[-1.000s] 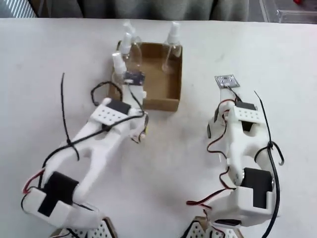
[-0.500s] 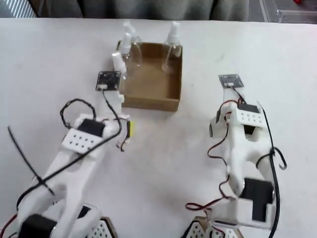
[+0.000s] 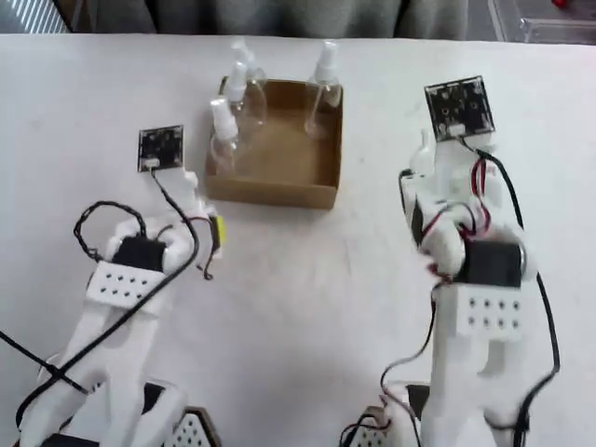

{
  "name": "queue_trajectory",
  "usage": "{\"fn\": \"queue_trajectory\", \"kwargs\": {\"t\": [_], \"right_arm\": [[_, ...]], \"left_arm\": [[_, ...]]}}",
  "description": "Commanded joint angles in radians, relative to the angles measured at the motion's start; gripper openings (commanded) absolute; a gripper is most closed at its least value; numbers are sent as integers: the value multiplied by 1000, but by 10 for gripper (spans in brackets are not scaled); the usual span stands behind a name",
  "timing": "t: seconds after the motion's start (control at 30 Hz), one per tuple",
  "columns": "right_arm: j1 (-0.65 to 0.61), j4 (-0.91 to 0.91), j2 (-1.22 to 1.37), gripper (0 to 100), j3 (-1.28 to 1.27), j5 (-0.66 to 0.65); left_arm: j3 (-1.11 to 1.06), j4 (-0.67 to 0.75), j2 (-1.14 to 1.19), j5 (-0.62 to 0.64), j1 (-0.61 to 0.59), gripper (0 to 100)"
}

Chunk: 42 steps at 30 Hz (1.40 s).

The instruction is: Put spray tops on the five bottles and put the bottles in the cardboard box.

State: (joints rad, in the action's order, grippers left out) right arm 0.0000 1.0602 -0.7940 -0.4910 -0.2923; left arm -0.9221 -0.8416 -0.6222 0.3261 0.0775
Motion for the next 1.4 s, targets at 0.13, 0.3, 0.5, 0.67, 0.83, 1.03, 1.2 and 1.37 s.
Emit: {"fn": "queue_trajectory", "kwargs": {"t": [0.13, 0.3, 0.5, 0.67, 0.83, 1.03, 1.2, 1.37], "right_arm": [[-70, -314, -311, 15, -302, 115], [-65, -582, -397, 15, -482, 138], [-70, -760, -394, 15, -491, 313], [-70, -782, -397, 15, -491, 394], [-136, -780, -530, 15, -569, 391], [-323, -776, -843, 15, -781, 298], [-404, -690, -1020, 15, -885, 295], [-475, -650, -1009, 15, -896, 301]], "left_arm": [[15, 28, -45, -9, -16, 20], [17, 28, -45, -9, -18, 20], [14, 28, -124, -9, -18, 20], [-51, 23, -358, -9, -18, 20], [-92, 28, -613, -9, -8, 20], [-37, 121, -766, -8, -15, 20], [69, 275, -756, -8, -10, 20], [178, 470, -714, -8, -8, 20]]}}
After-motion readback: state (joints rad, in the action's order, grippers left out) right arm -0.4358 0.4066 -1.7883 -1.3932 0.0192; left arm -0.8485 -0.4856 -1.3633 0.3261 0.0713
